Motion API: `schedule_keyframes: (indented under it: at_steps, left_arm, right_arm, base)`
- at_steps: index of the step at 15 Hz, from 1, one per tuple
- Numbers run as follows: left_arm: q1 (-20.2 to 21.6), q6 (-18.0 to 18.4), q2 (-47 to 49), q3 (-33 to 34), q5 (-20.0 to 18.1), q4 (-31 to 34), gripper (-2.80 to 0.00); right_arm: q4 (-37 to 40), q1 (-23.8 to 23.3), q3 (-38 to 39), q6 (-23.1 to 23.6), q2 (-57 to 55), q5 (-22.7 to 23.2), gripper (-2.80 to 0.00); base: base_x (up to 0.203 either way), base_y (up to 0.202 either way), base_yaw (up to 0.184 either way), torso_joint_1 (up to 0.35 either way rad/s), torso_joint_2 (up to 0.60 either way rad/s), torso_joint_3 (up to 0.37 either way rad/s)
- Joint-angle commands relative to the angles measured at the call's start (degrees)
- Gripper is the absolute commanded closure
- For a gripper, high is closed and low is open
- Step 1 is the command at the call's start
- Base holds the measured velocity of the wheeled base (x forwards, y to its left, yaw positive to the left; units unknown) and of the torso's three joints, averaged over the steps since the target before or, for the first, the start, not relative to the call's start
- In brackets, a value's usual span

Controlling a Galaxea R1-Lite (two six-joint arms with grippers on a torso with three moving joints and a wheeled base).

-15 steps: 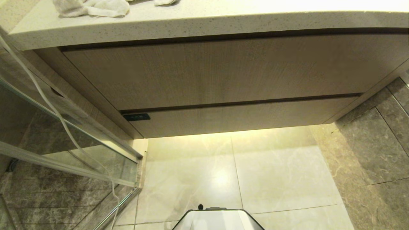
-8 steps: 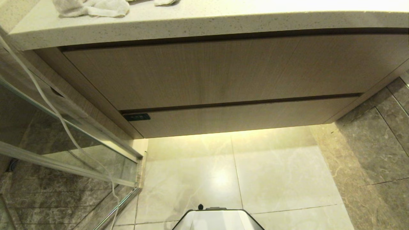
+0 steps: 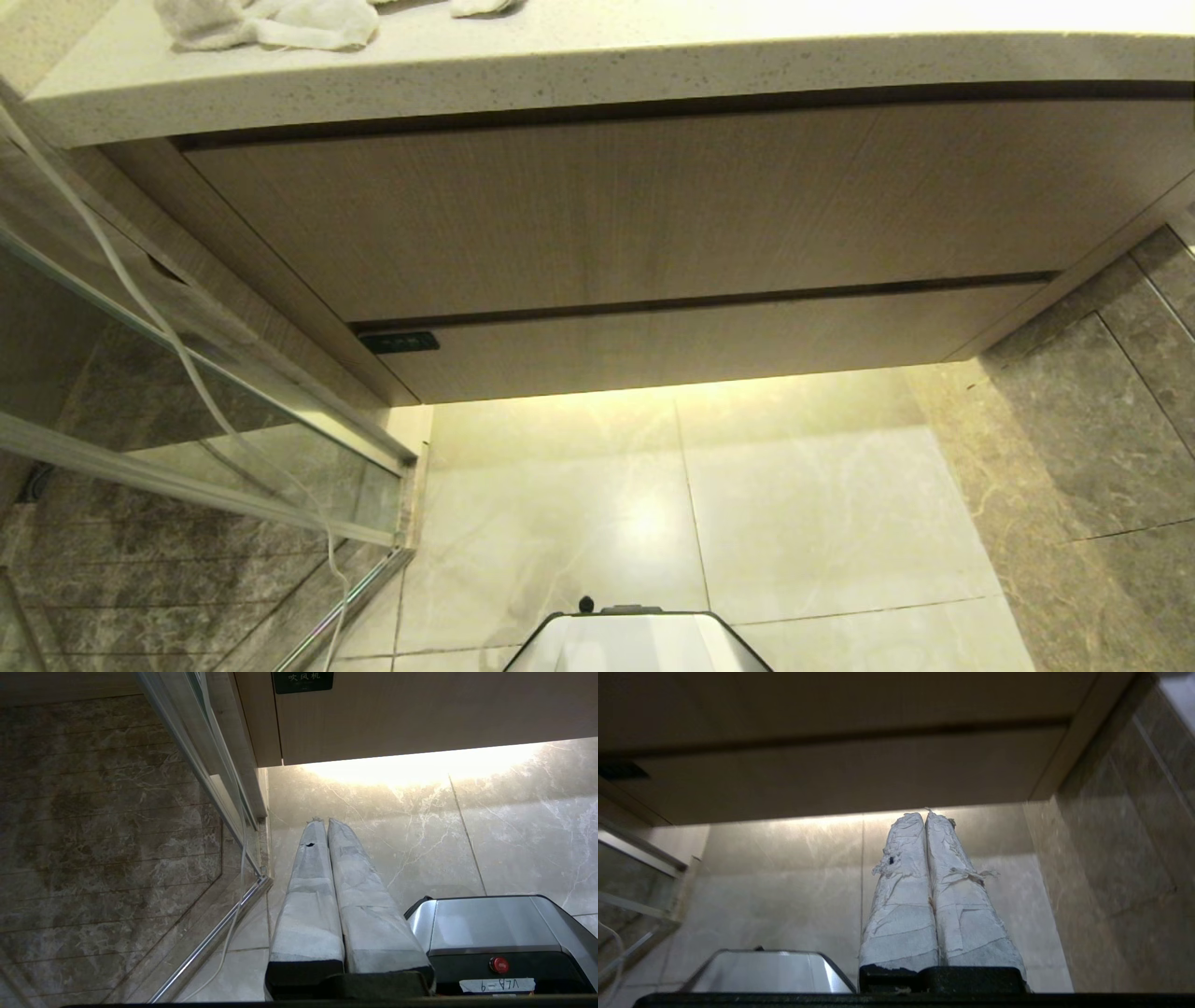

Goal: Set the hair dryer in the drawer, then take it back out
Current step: Pull open the drawer

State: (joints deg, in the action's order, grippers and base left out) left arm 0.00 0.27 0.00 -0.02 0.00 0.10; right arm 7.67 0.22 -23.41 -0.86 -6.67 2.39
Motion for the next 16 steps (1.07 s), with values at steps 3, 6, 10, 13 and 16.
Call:
schedule_keyframes:
  at_steps: [3,6,10,13,16]
  left_arm:
    - [0.0,0.0,0.0,0.0,0.0,0.0,0.0]
    - [0.0,0.0,0.0,0.0,0.0,0.0,0.0]
    - [0.0,0.0,0.0,0.1,0.0,0.0,0.0]
    - [0.0,0.0,0.0,0.1,0.0,0.0,0.0]
    - [0.0,0.0,0.0,0.0,0.0,0.0,0.0]
  right_arm:
    - [12.2,0.6,-28.6,0.0,-28.8,4.6,0.0]
    - [23.2,5.4,-34.1,2.0,-40.8,8.0,0.0]
    - [34.5,9.2,-36.1,9.1,-56.0,11.4,0.0]
    - [33.7,11.1,-36.9,12.7,-65.6,22.0,-2.8]
    - [32.9,10.7,-37.6,33.9,-72.3,21.2,-2.8]
  base:
    - [0.0,0.0,0.0,0.0,0.0,0.0]
    - [0.0,0.0,0.0,0.0,0.0,0.0]
    - [0.0,0.0,0.0,0.0,0.0,0.0]
    - [0.0,0.0,0.0,0.0,0.0,0.0]
    - [0.0,0.0,0.0,0.0,0.0,0.0]
